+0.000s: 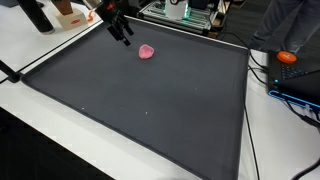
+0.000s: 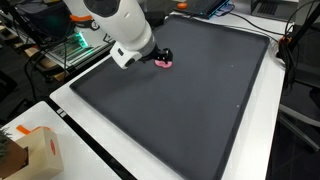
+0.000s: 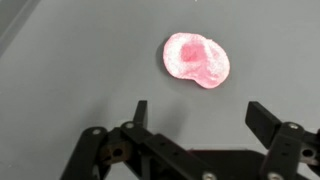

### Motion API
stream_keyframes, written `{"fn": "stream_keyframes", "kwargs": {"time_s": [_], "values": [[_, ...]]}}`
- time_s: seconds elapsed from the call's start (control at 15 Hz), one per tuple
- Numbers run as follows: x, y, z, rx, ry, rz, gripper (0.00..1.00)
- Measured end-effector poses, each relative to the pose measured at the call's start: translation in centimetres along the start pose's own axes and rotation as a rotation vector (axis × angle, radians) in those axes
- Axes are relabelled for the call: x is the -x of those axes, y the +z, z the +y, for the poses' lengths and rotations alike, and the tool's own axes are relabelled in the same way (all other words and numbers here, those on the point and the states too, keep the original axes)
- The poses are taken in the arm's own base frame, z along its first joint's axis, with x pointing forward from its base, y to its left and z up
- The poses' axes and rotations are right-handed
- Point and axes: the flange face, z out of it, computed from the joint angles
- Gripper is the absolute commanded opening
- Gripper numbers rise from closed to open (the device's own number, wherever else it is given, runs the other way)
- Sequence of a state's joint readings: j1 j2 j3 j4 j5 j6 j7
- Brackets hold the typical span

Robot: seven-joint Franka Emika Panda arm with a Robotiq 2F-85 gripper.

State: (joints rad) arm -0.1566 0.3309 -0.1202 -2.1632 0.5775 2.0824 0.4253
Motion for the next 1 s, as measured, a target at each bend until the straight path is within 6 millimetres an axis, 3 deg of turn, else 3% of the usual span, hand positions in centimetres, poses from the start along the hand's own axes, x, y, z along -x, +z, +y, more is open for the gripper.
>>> {"fn": "stream_keyframes", "kwargs": {"time_s": [0.53, 1.0], "values": [[-2.2, 1.9, -1.1, 0.039, -0.071, -0.014, 1.0], [-2.2, 1.9, -4.7, 0.149, -0.309, 0.0, 1.0]]}}
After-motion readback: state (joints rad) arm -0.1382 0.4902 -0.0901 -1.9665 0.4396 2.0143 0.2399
